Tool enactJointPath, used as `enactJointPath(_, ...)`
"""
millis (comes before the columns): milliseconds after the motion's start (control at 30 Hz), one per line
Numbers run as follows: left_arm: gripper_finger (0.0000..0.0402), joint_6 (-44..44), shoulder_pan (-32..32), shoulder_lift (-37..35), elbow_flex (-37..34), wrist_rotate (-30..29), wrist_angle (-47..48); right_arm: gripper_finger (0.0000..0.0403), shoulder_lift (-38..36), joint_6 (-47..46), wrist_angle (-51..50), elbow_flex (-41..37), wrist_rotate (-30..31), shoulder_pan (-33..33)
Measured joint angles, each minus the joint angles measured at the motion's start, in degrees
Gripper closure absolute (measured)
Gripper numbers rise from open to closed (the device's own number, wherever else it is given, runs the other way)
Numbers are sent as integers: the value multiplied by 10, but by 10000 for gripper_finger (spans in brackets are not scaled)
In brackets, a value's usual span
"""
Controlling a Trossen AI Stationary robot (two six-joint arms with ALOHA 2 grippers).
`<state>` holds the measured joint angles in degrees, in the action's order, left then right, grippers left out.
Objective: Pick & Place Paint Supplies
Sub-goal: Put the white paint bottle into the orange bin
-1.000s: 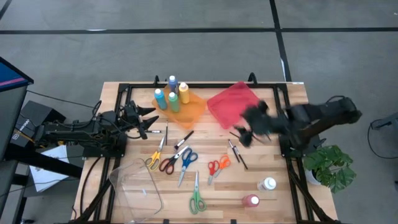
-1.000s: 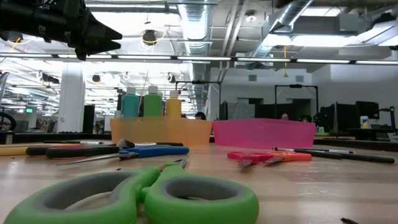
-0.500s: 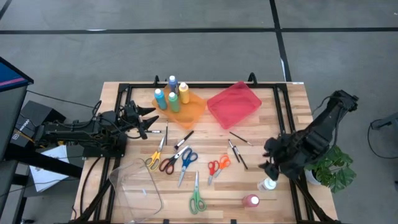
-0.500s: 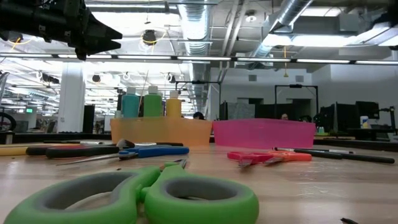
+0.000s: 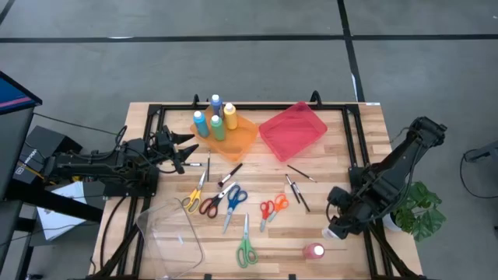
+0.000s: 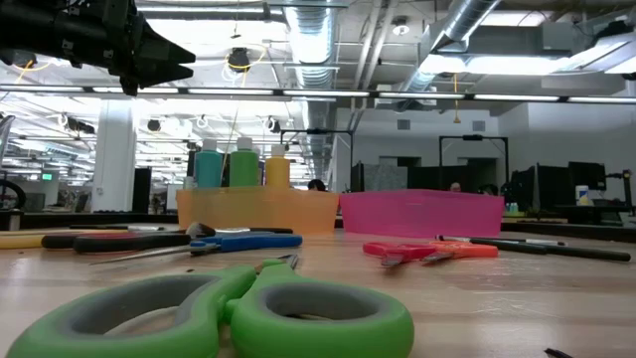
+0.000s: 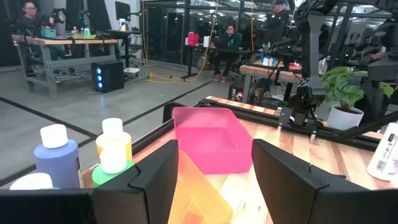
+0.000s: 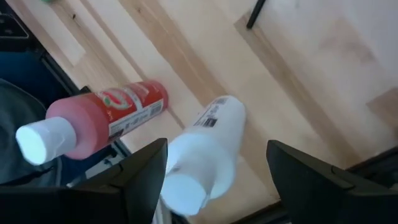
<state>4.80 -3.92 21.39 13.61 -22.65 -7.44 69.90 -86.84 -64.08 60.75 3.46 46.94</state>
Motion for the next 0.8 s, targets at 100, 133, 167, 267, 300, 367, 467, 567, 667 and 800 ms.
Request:
enactJointPath(100, 202, 0, 0, 0, 0, 0, 0, 132, 3, -14, 1, 9, -8, 6)
enactJointPath(133, 202, 0, 0, 0, 0, 0, 0, 132, 3, -19, 1, 12, -8, 8)
enactJointPath(167, 202, 0, 0, 0, 0, 0, 0, 132, 3, -23, 1, 14, -7, 9)
enactJointPath(267, 202, 0, 0, 0, 0, 0, 0, 132, 3, -38, 0, 17, -6, 12)
enactJointPath(300, 202, 0, 0, 0, 0, 0, 0, 132, 6, -44, -2, 17, -6, 15)
enactJointPath(367, 201, 0, 0, 0, 0, 0, 0, 132, 16, -47, -4, 17, -6, 19)
enactJointPath(467, 201, 0, 0, 0, 0, 0, 0, 132, 33, -47, -2, 17, -9, 28)
enactJointPath(567, 202, 0, 0, 0, 0, 0, 0, 132, 51, -47, -2, 17, -22, 35)
enactJointPath(667, 201, 0, 0, 0, 0, 0, 0, 132, 65, -47, -2, 17, -33, 41)
enactJointPath(800, 201, 0, 0, 0, 0, 0, 0, 133, 72, -43, -1, 18, -35, 41)
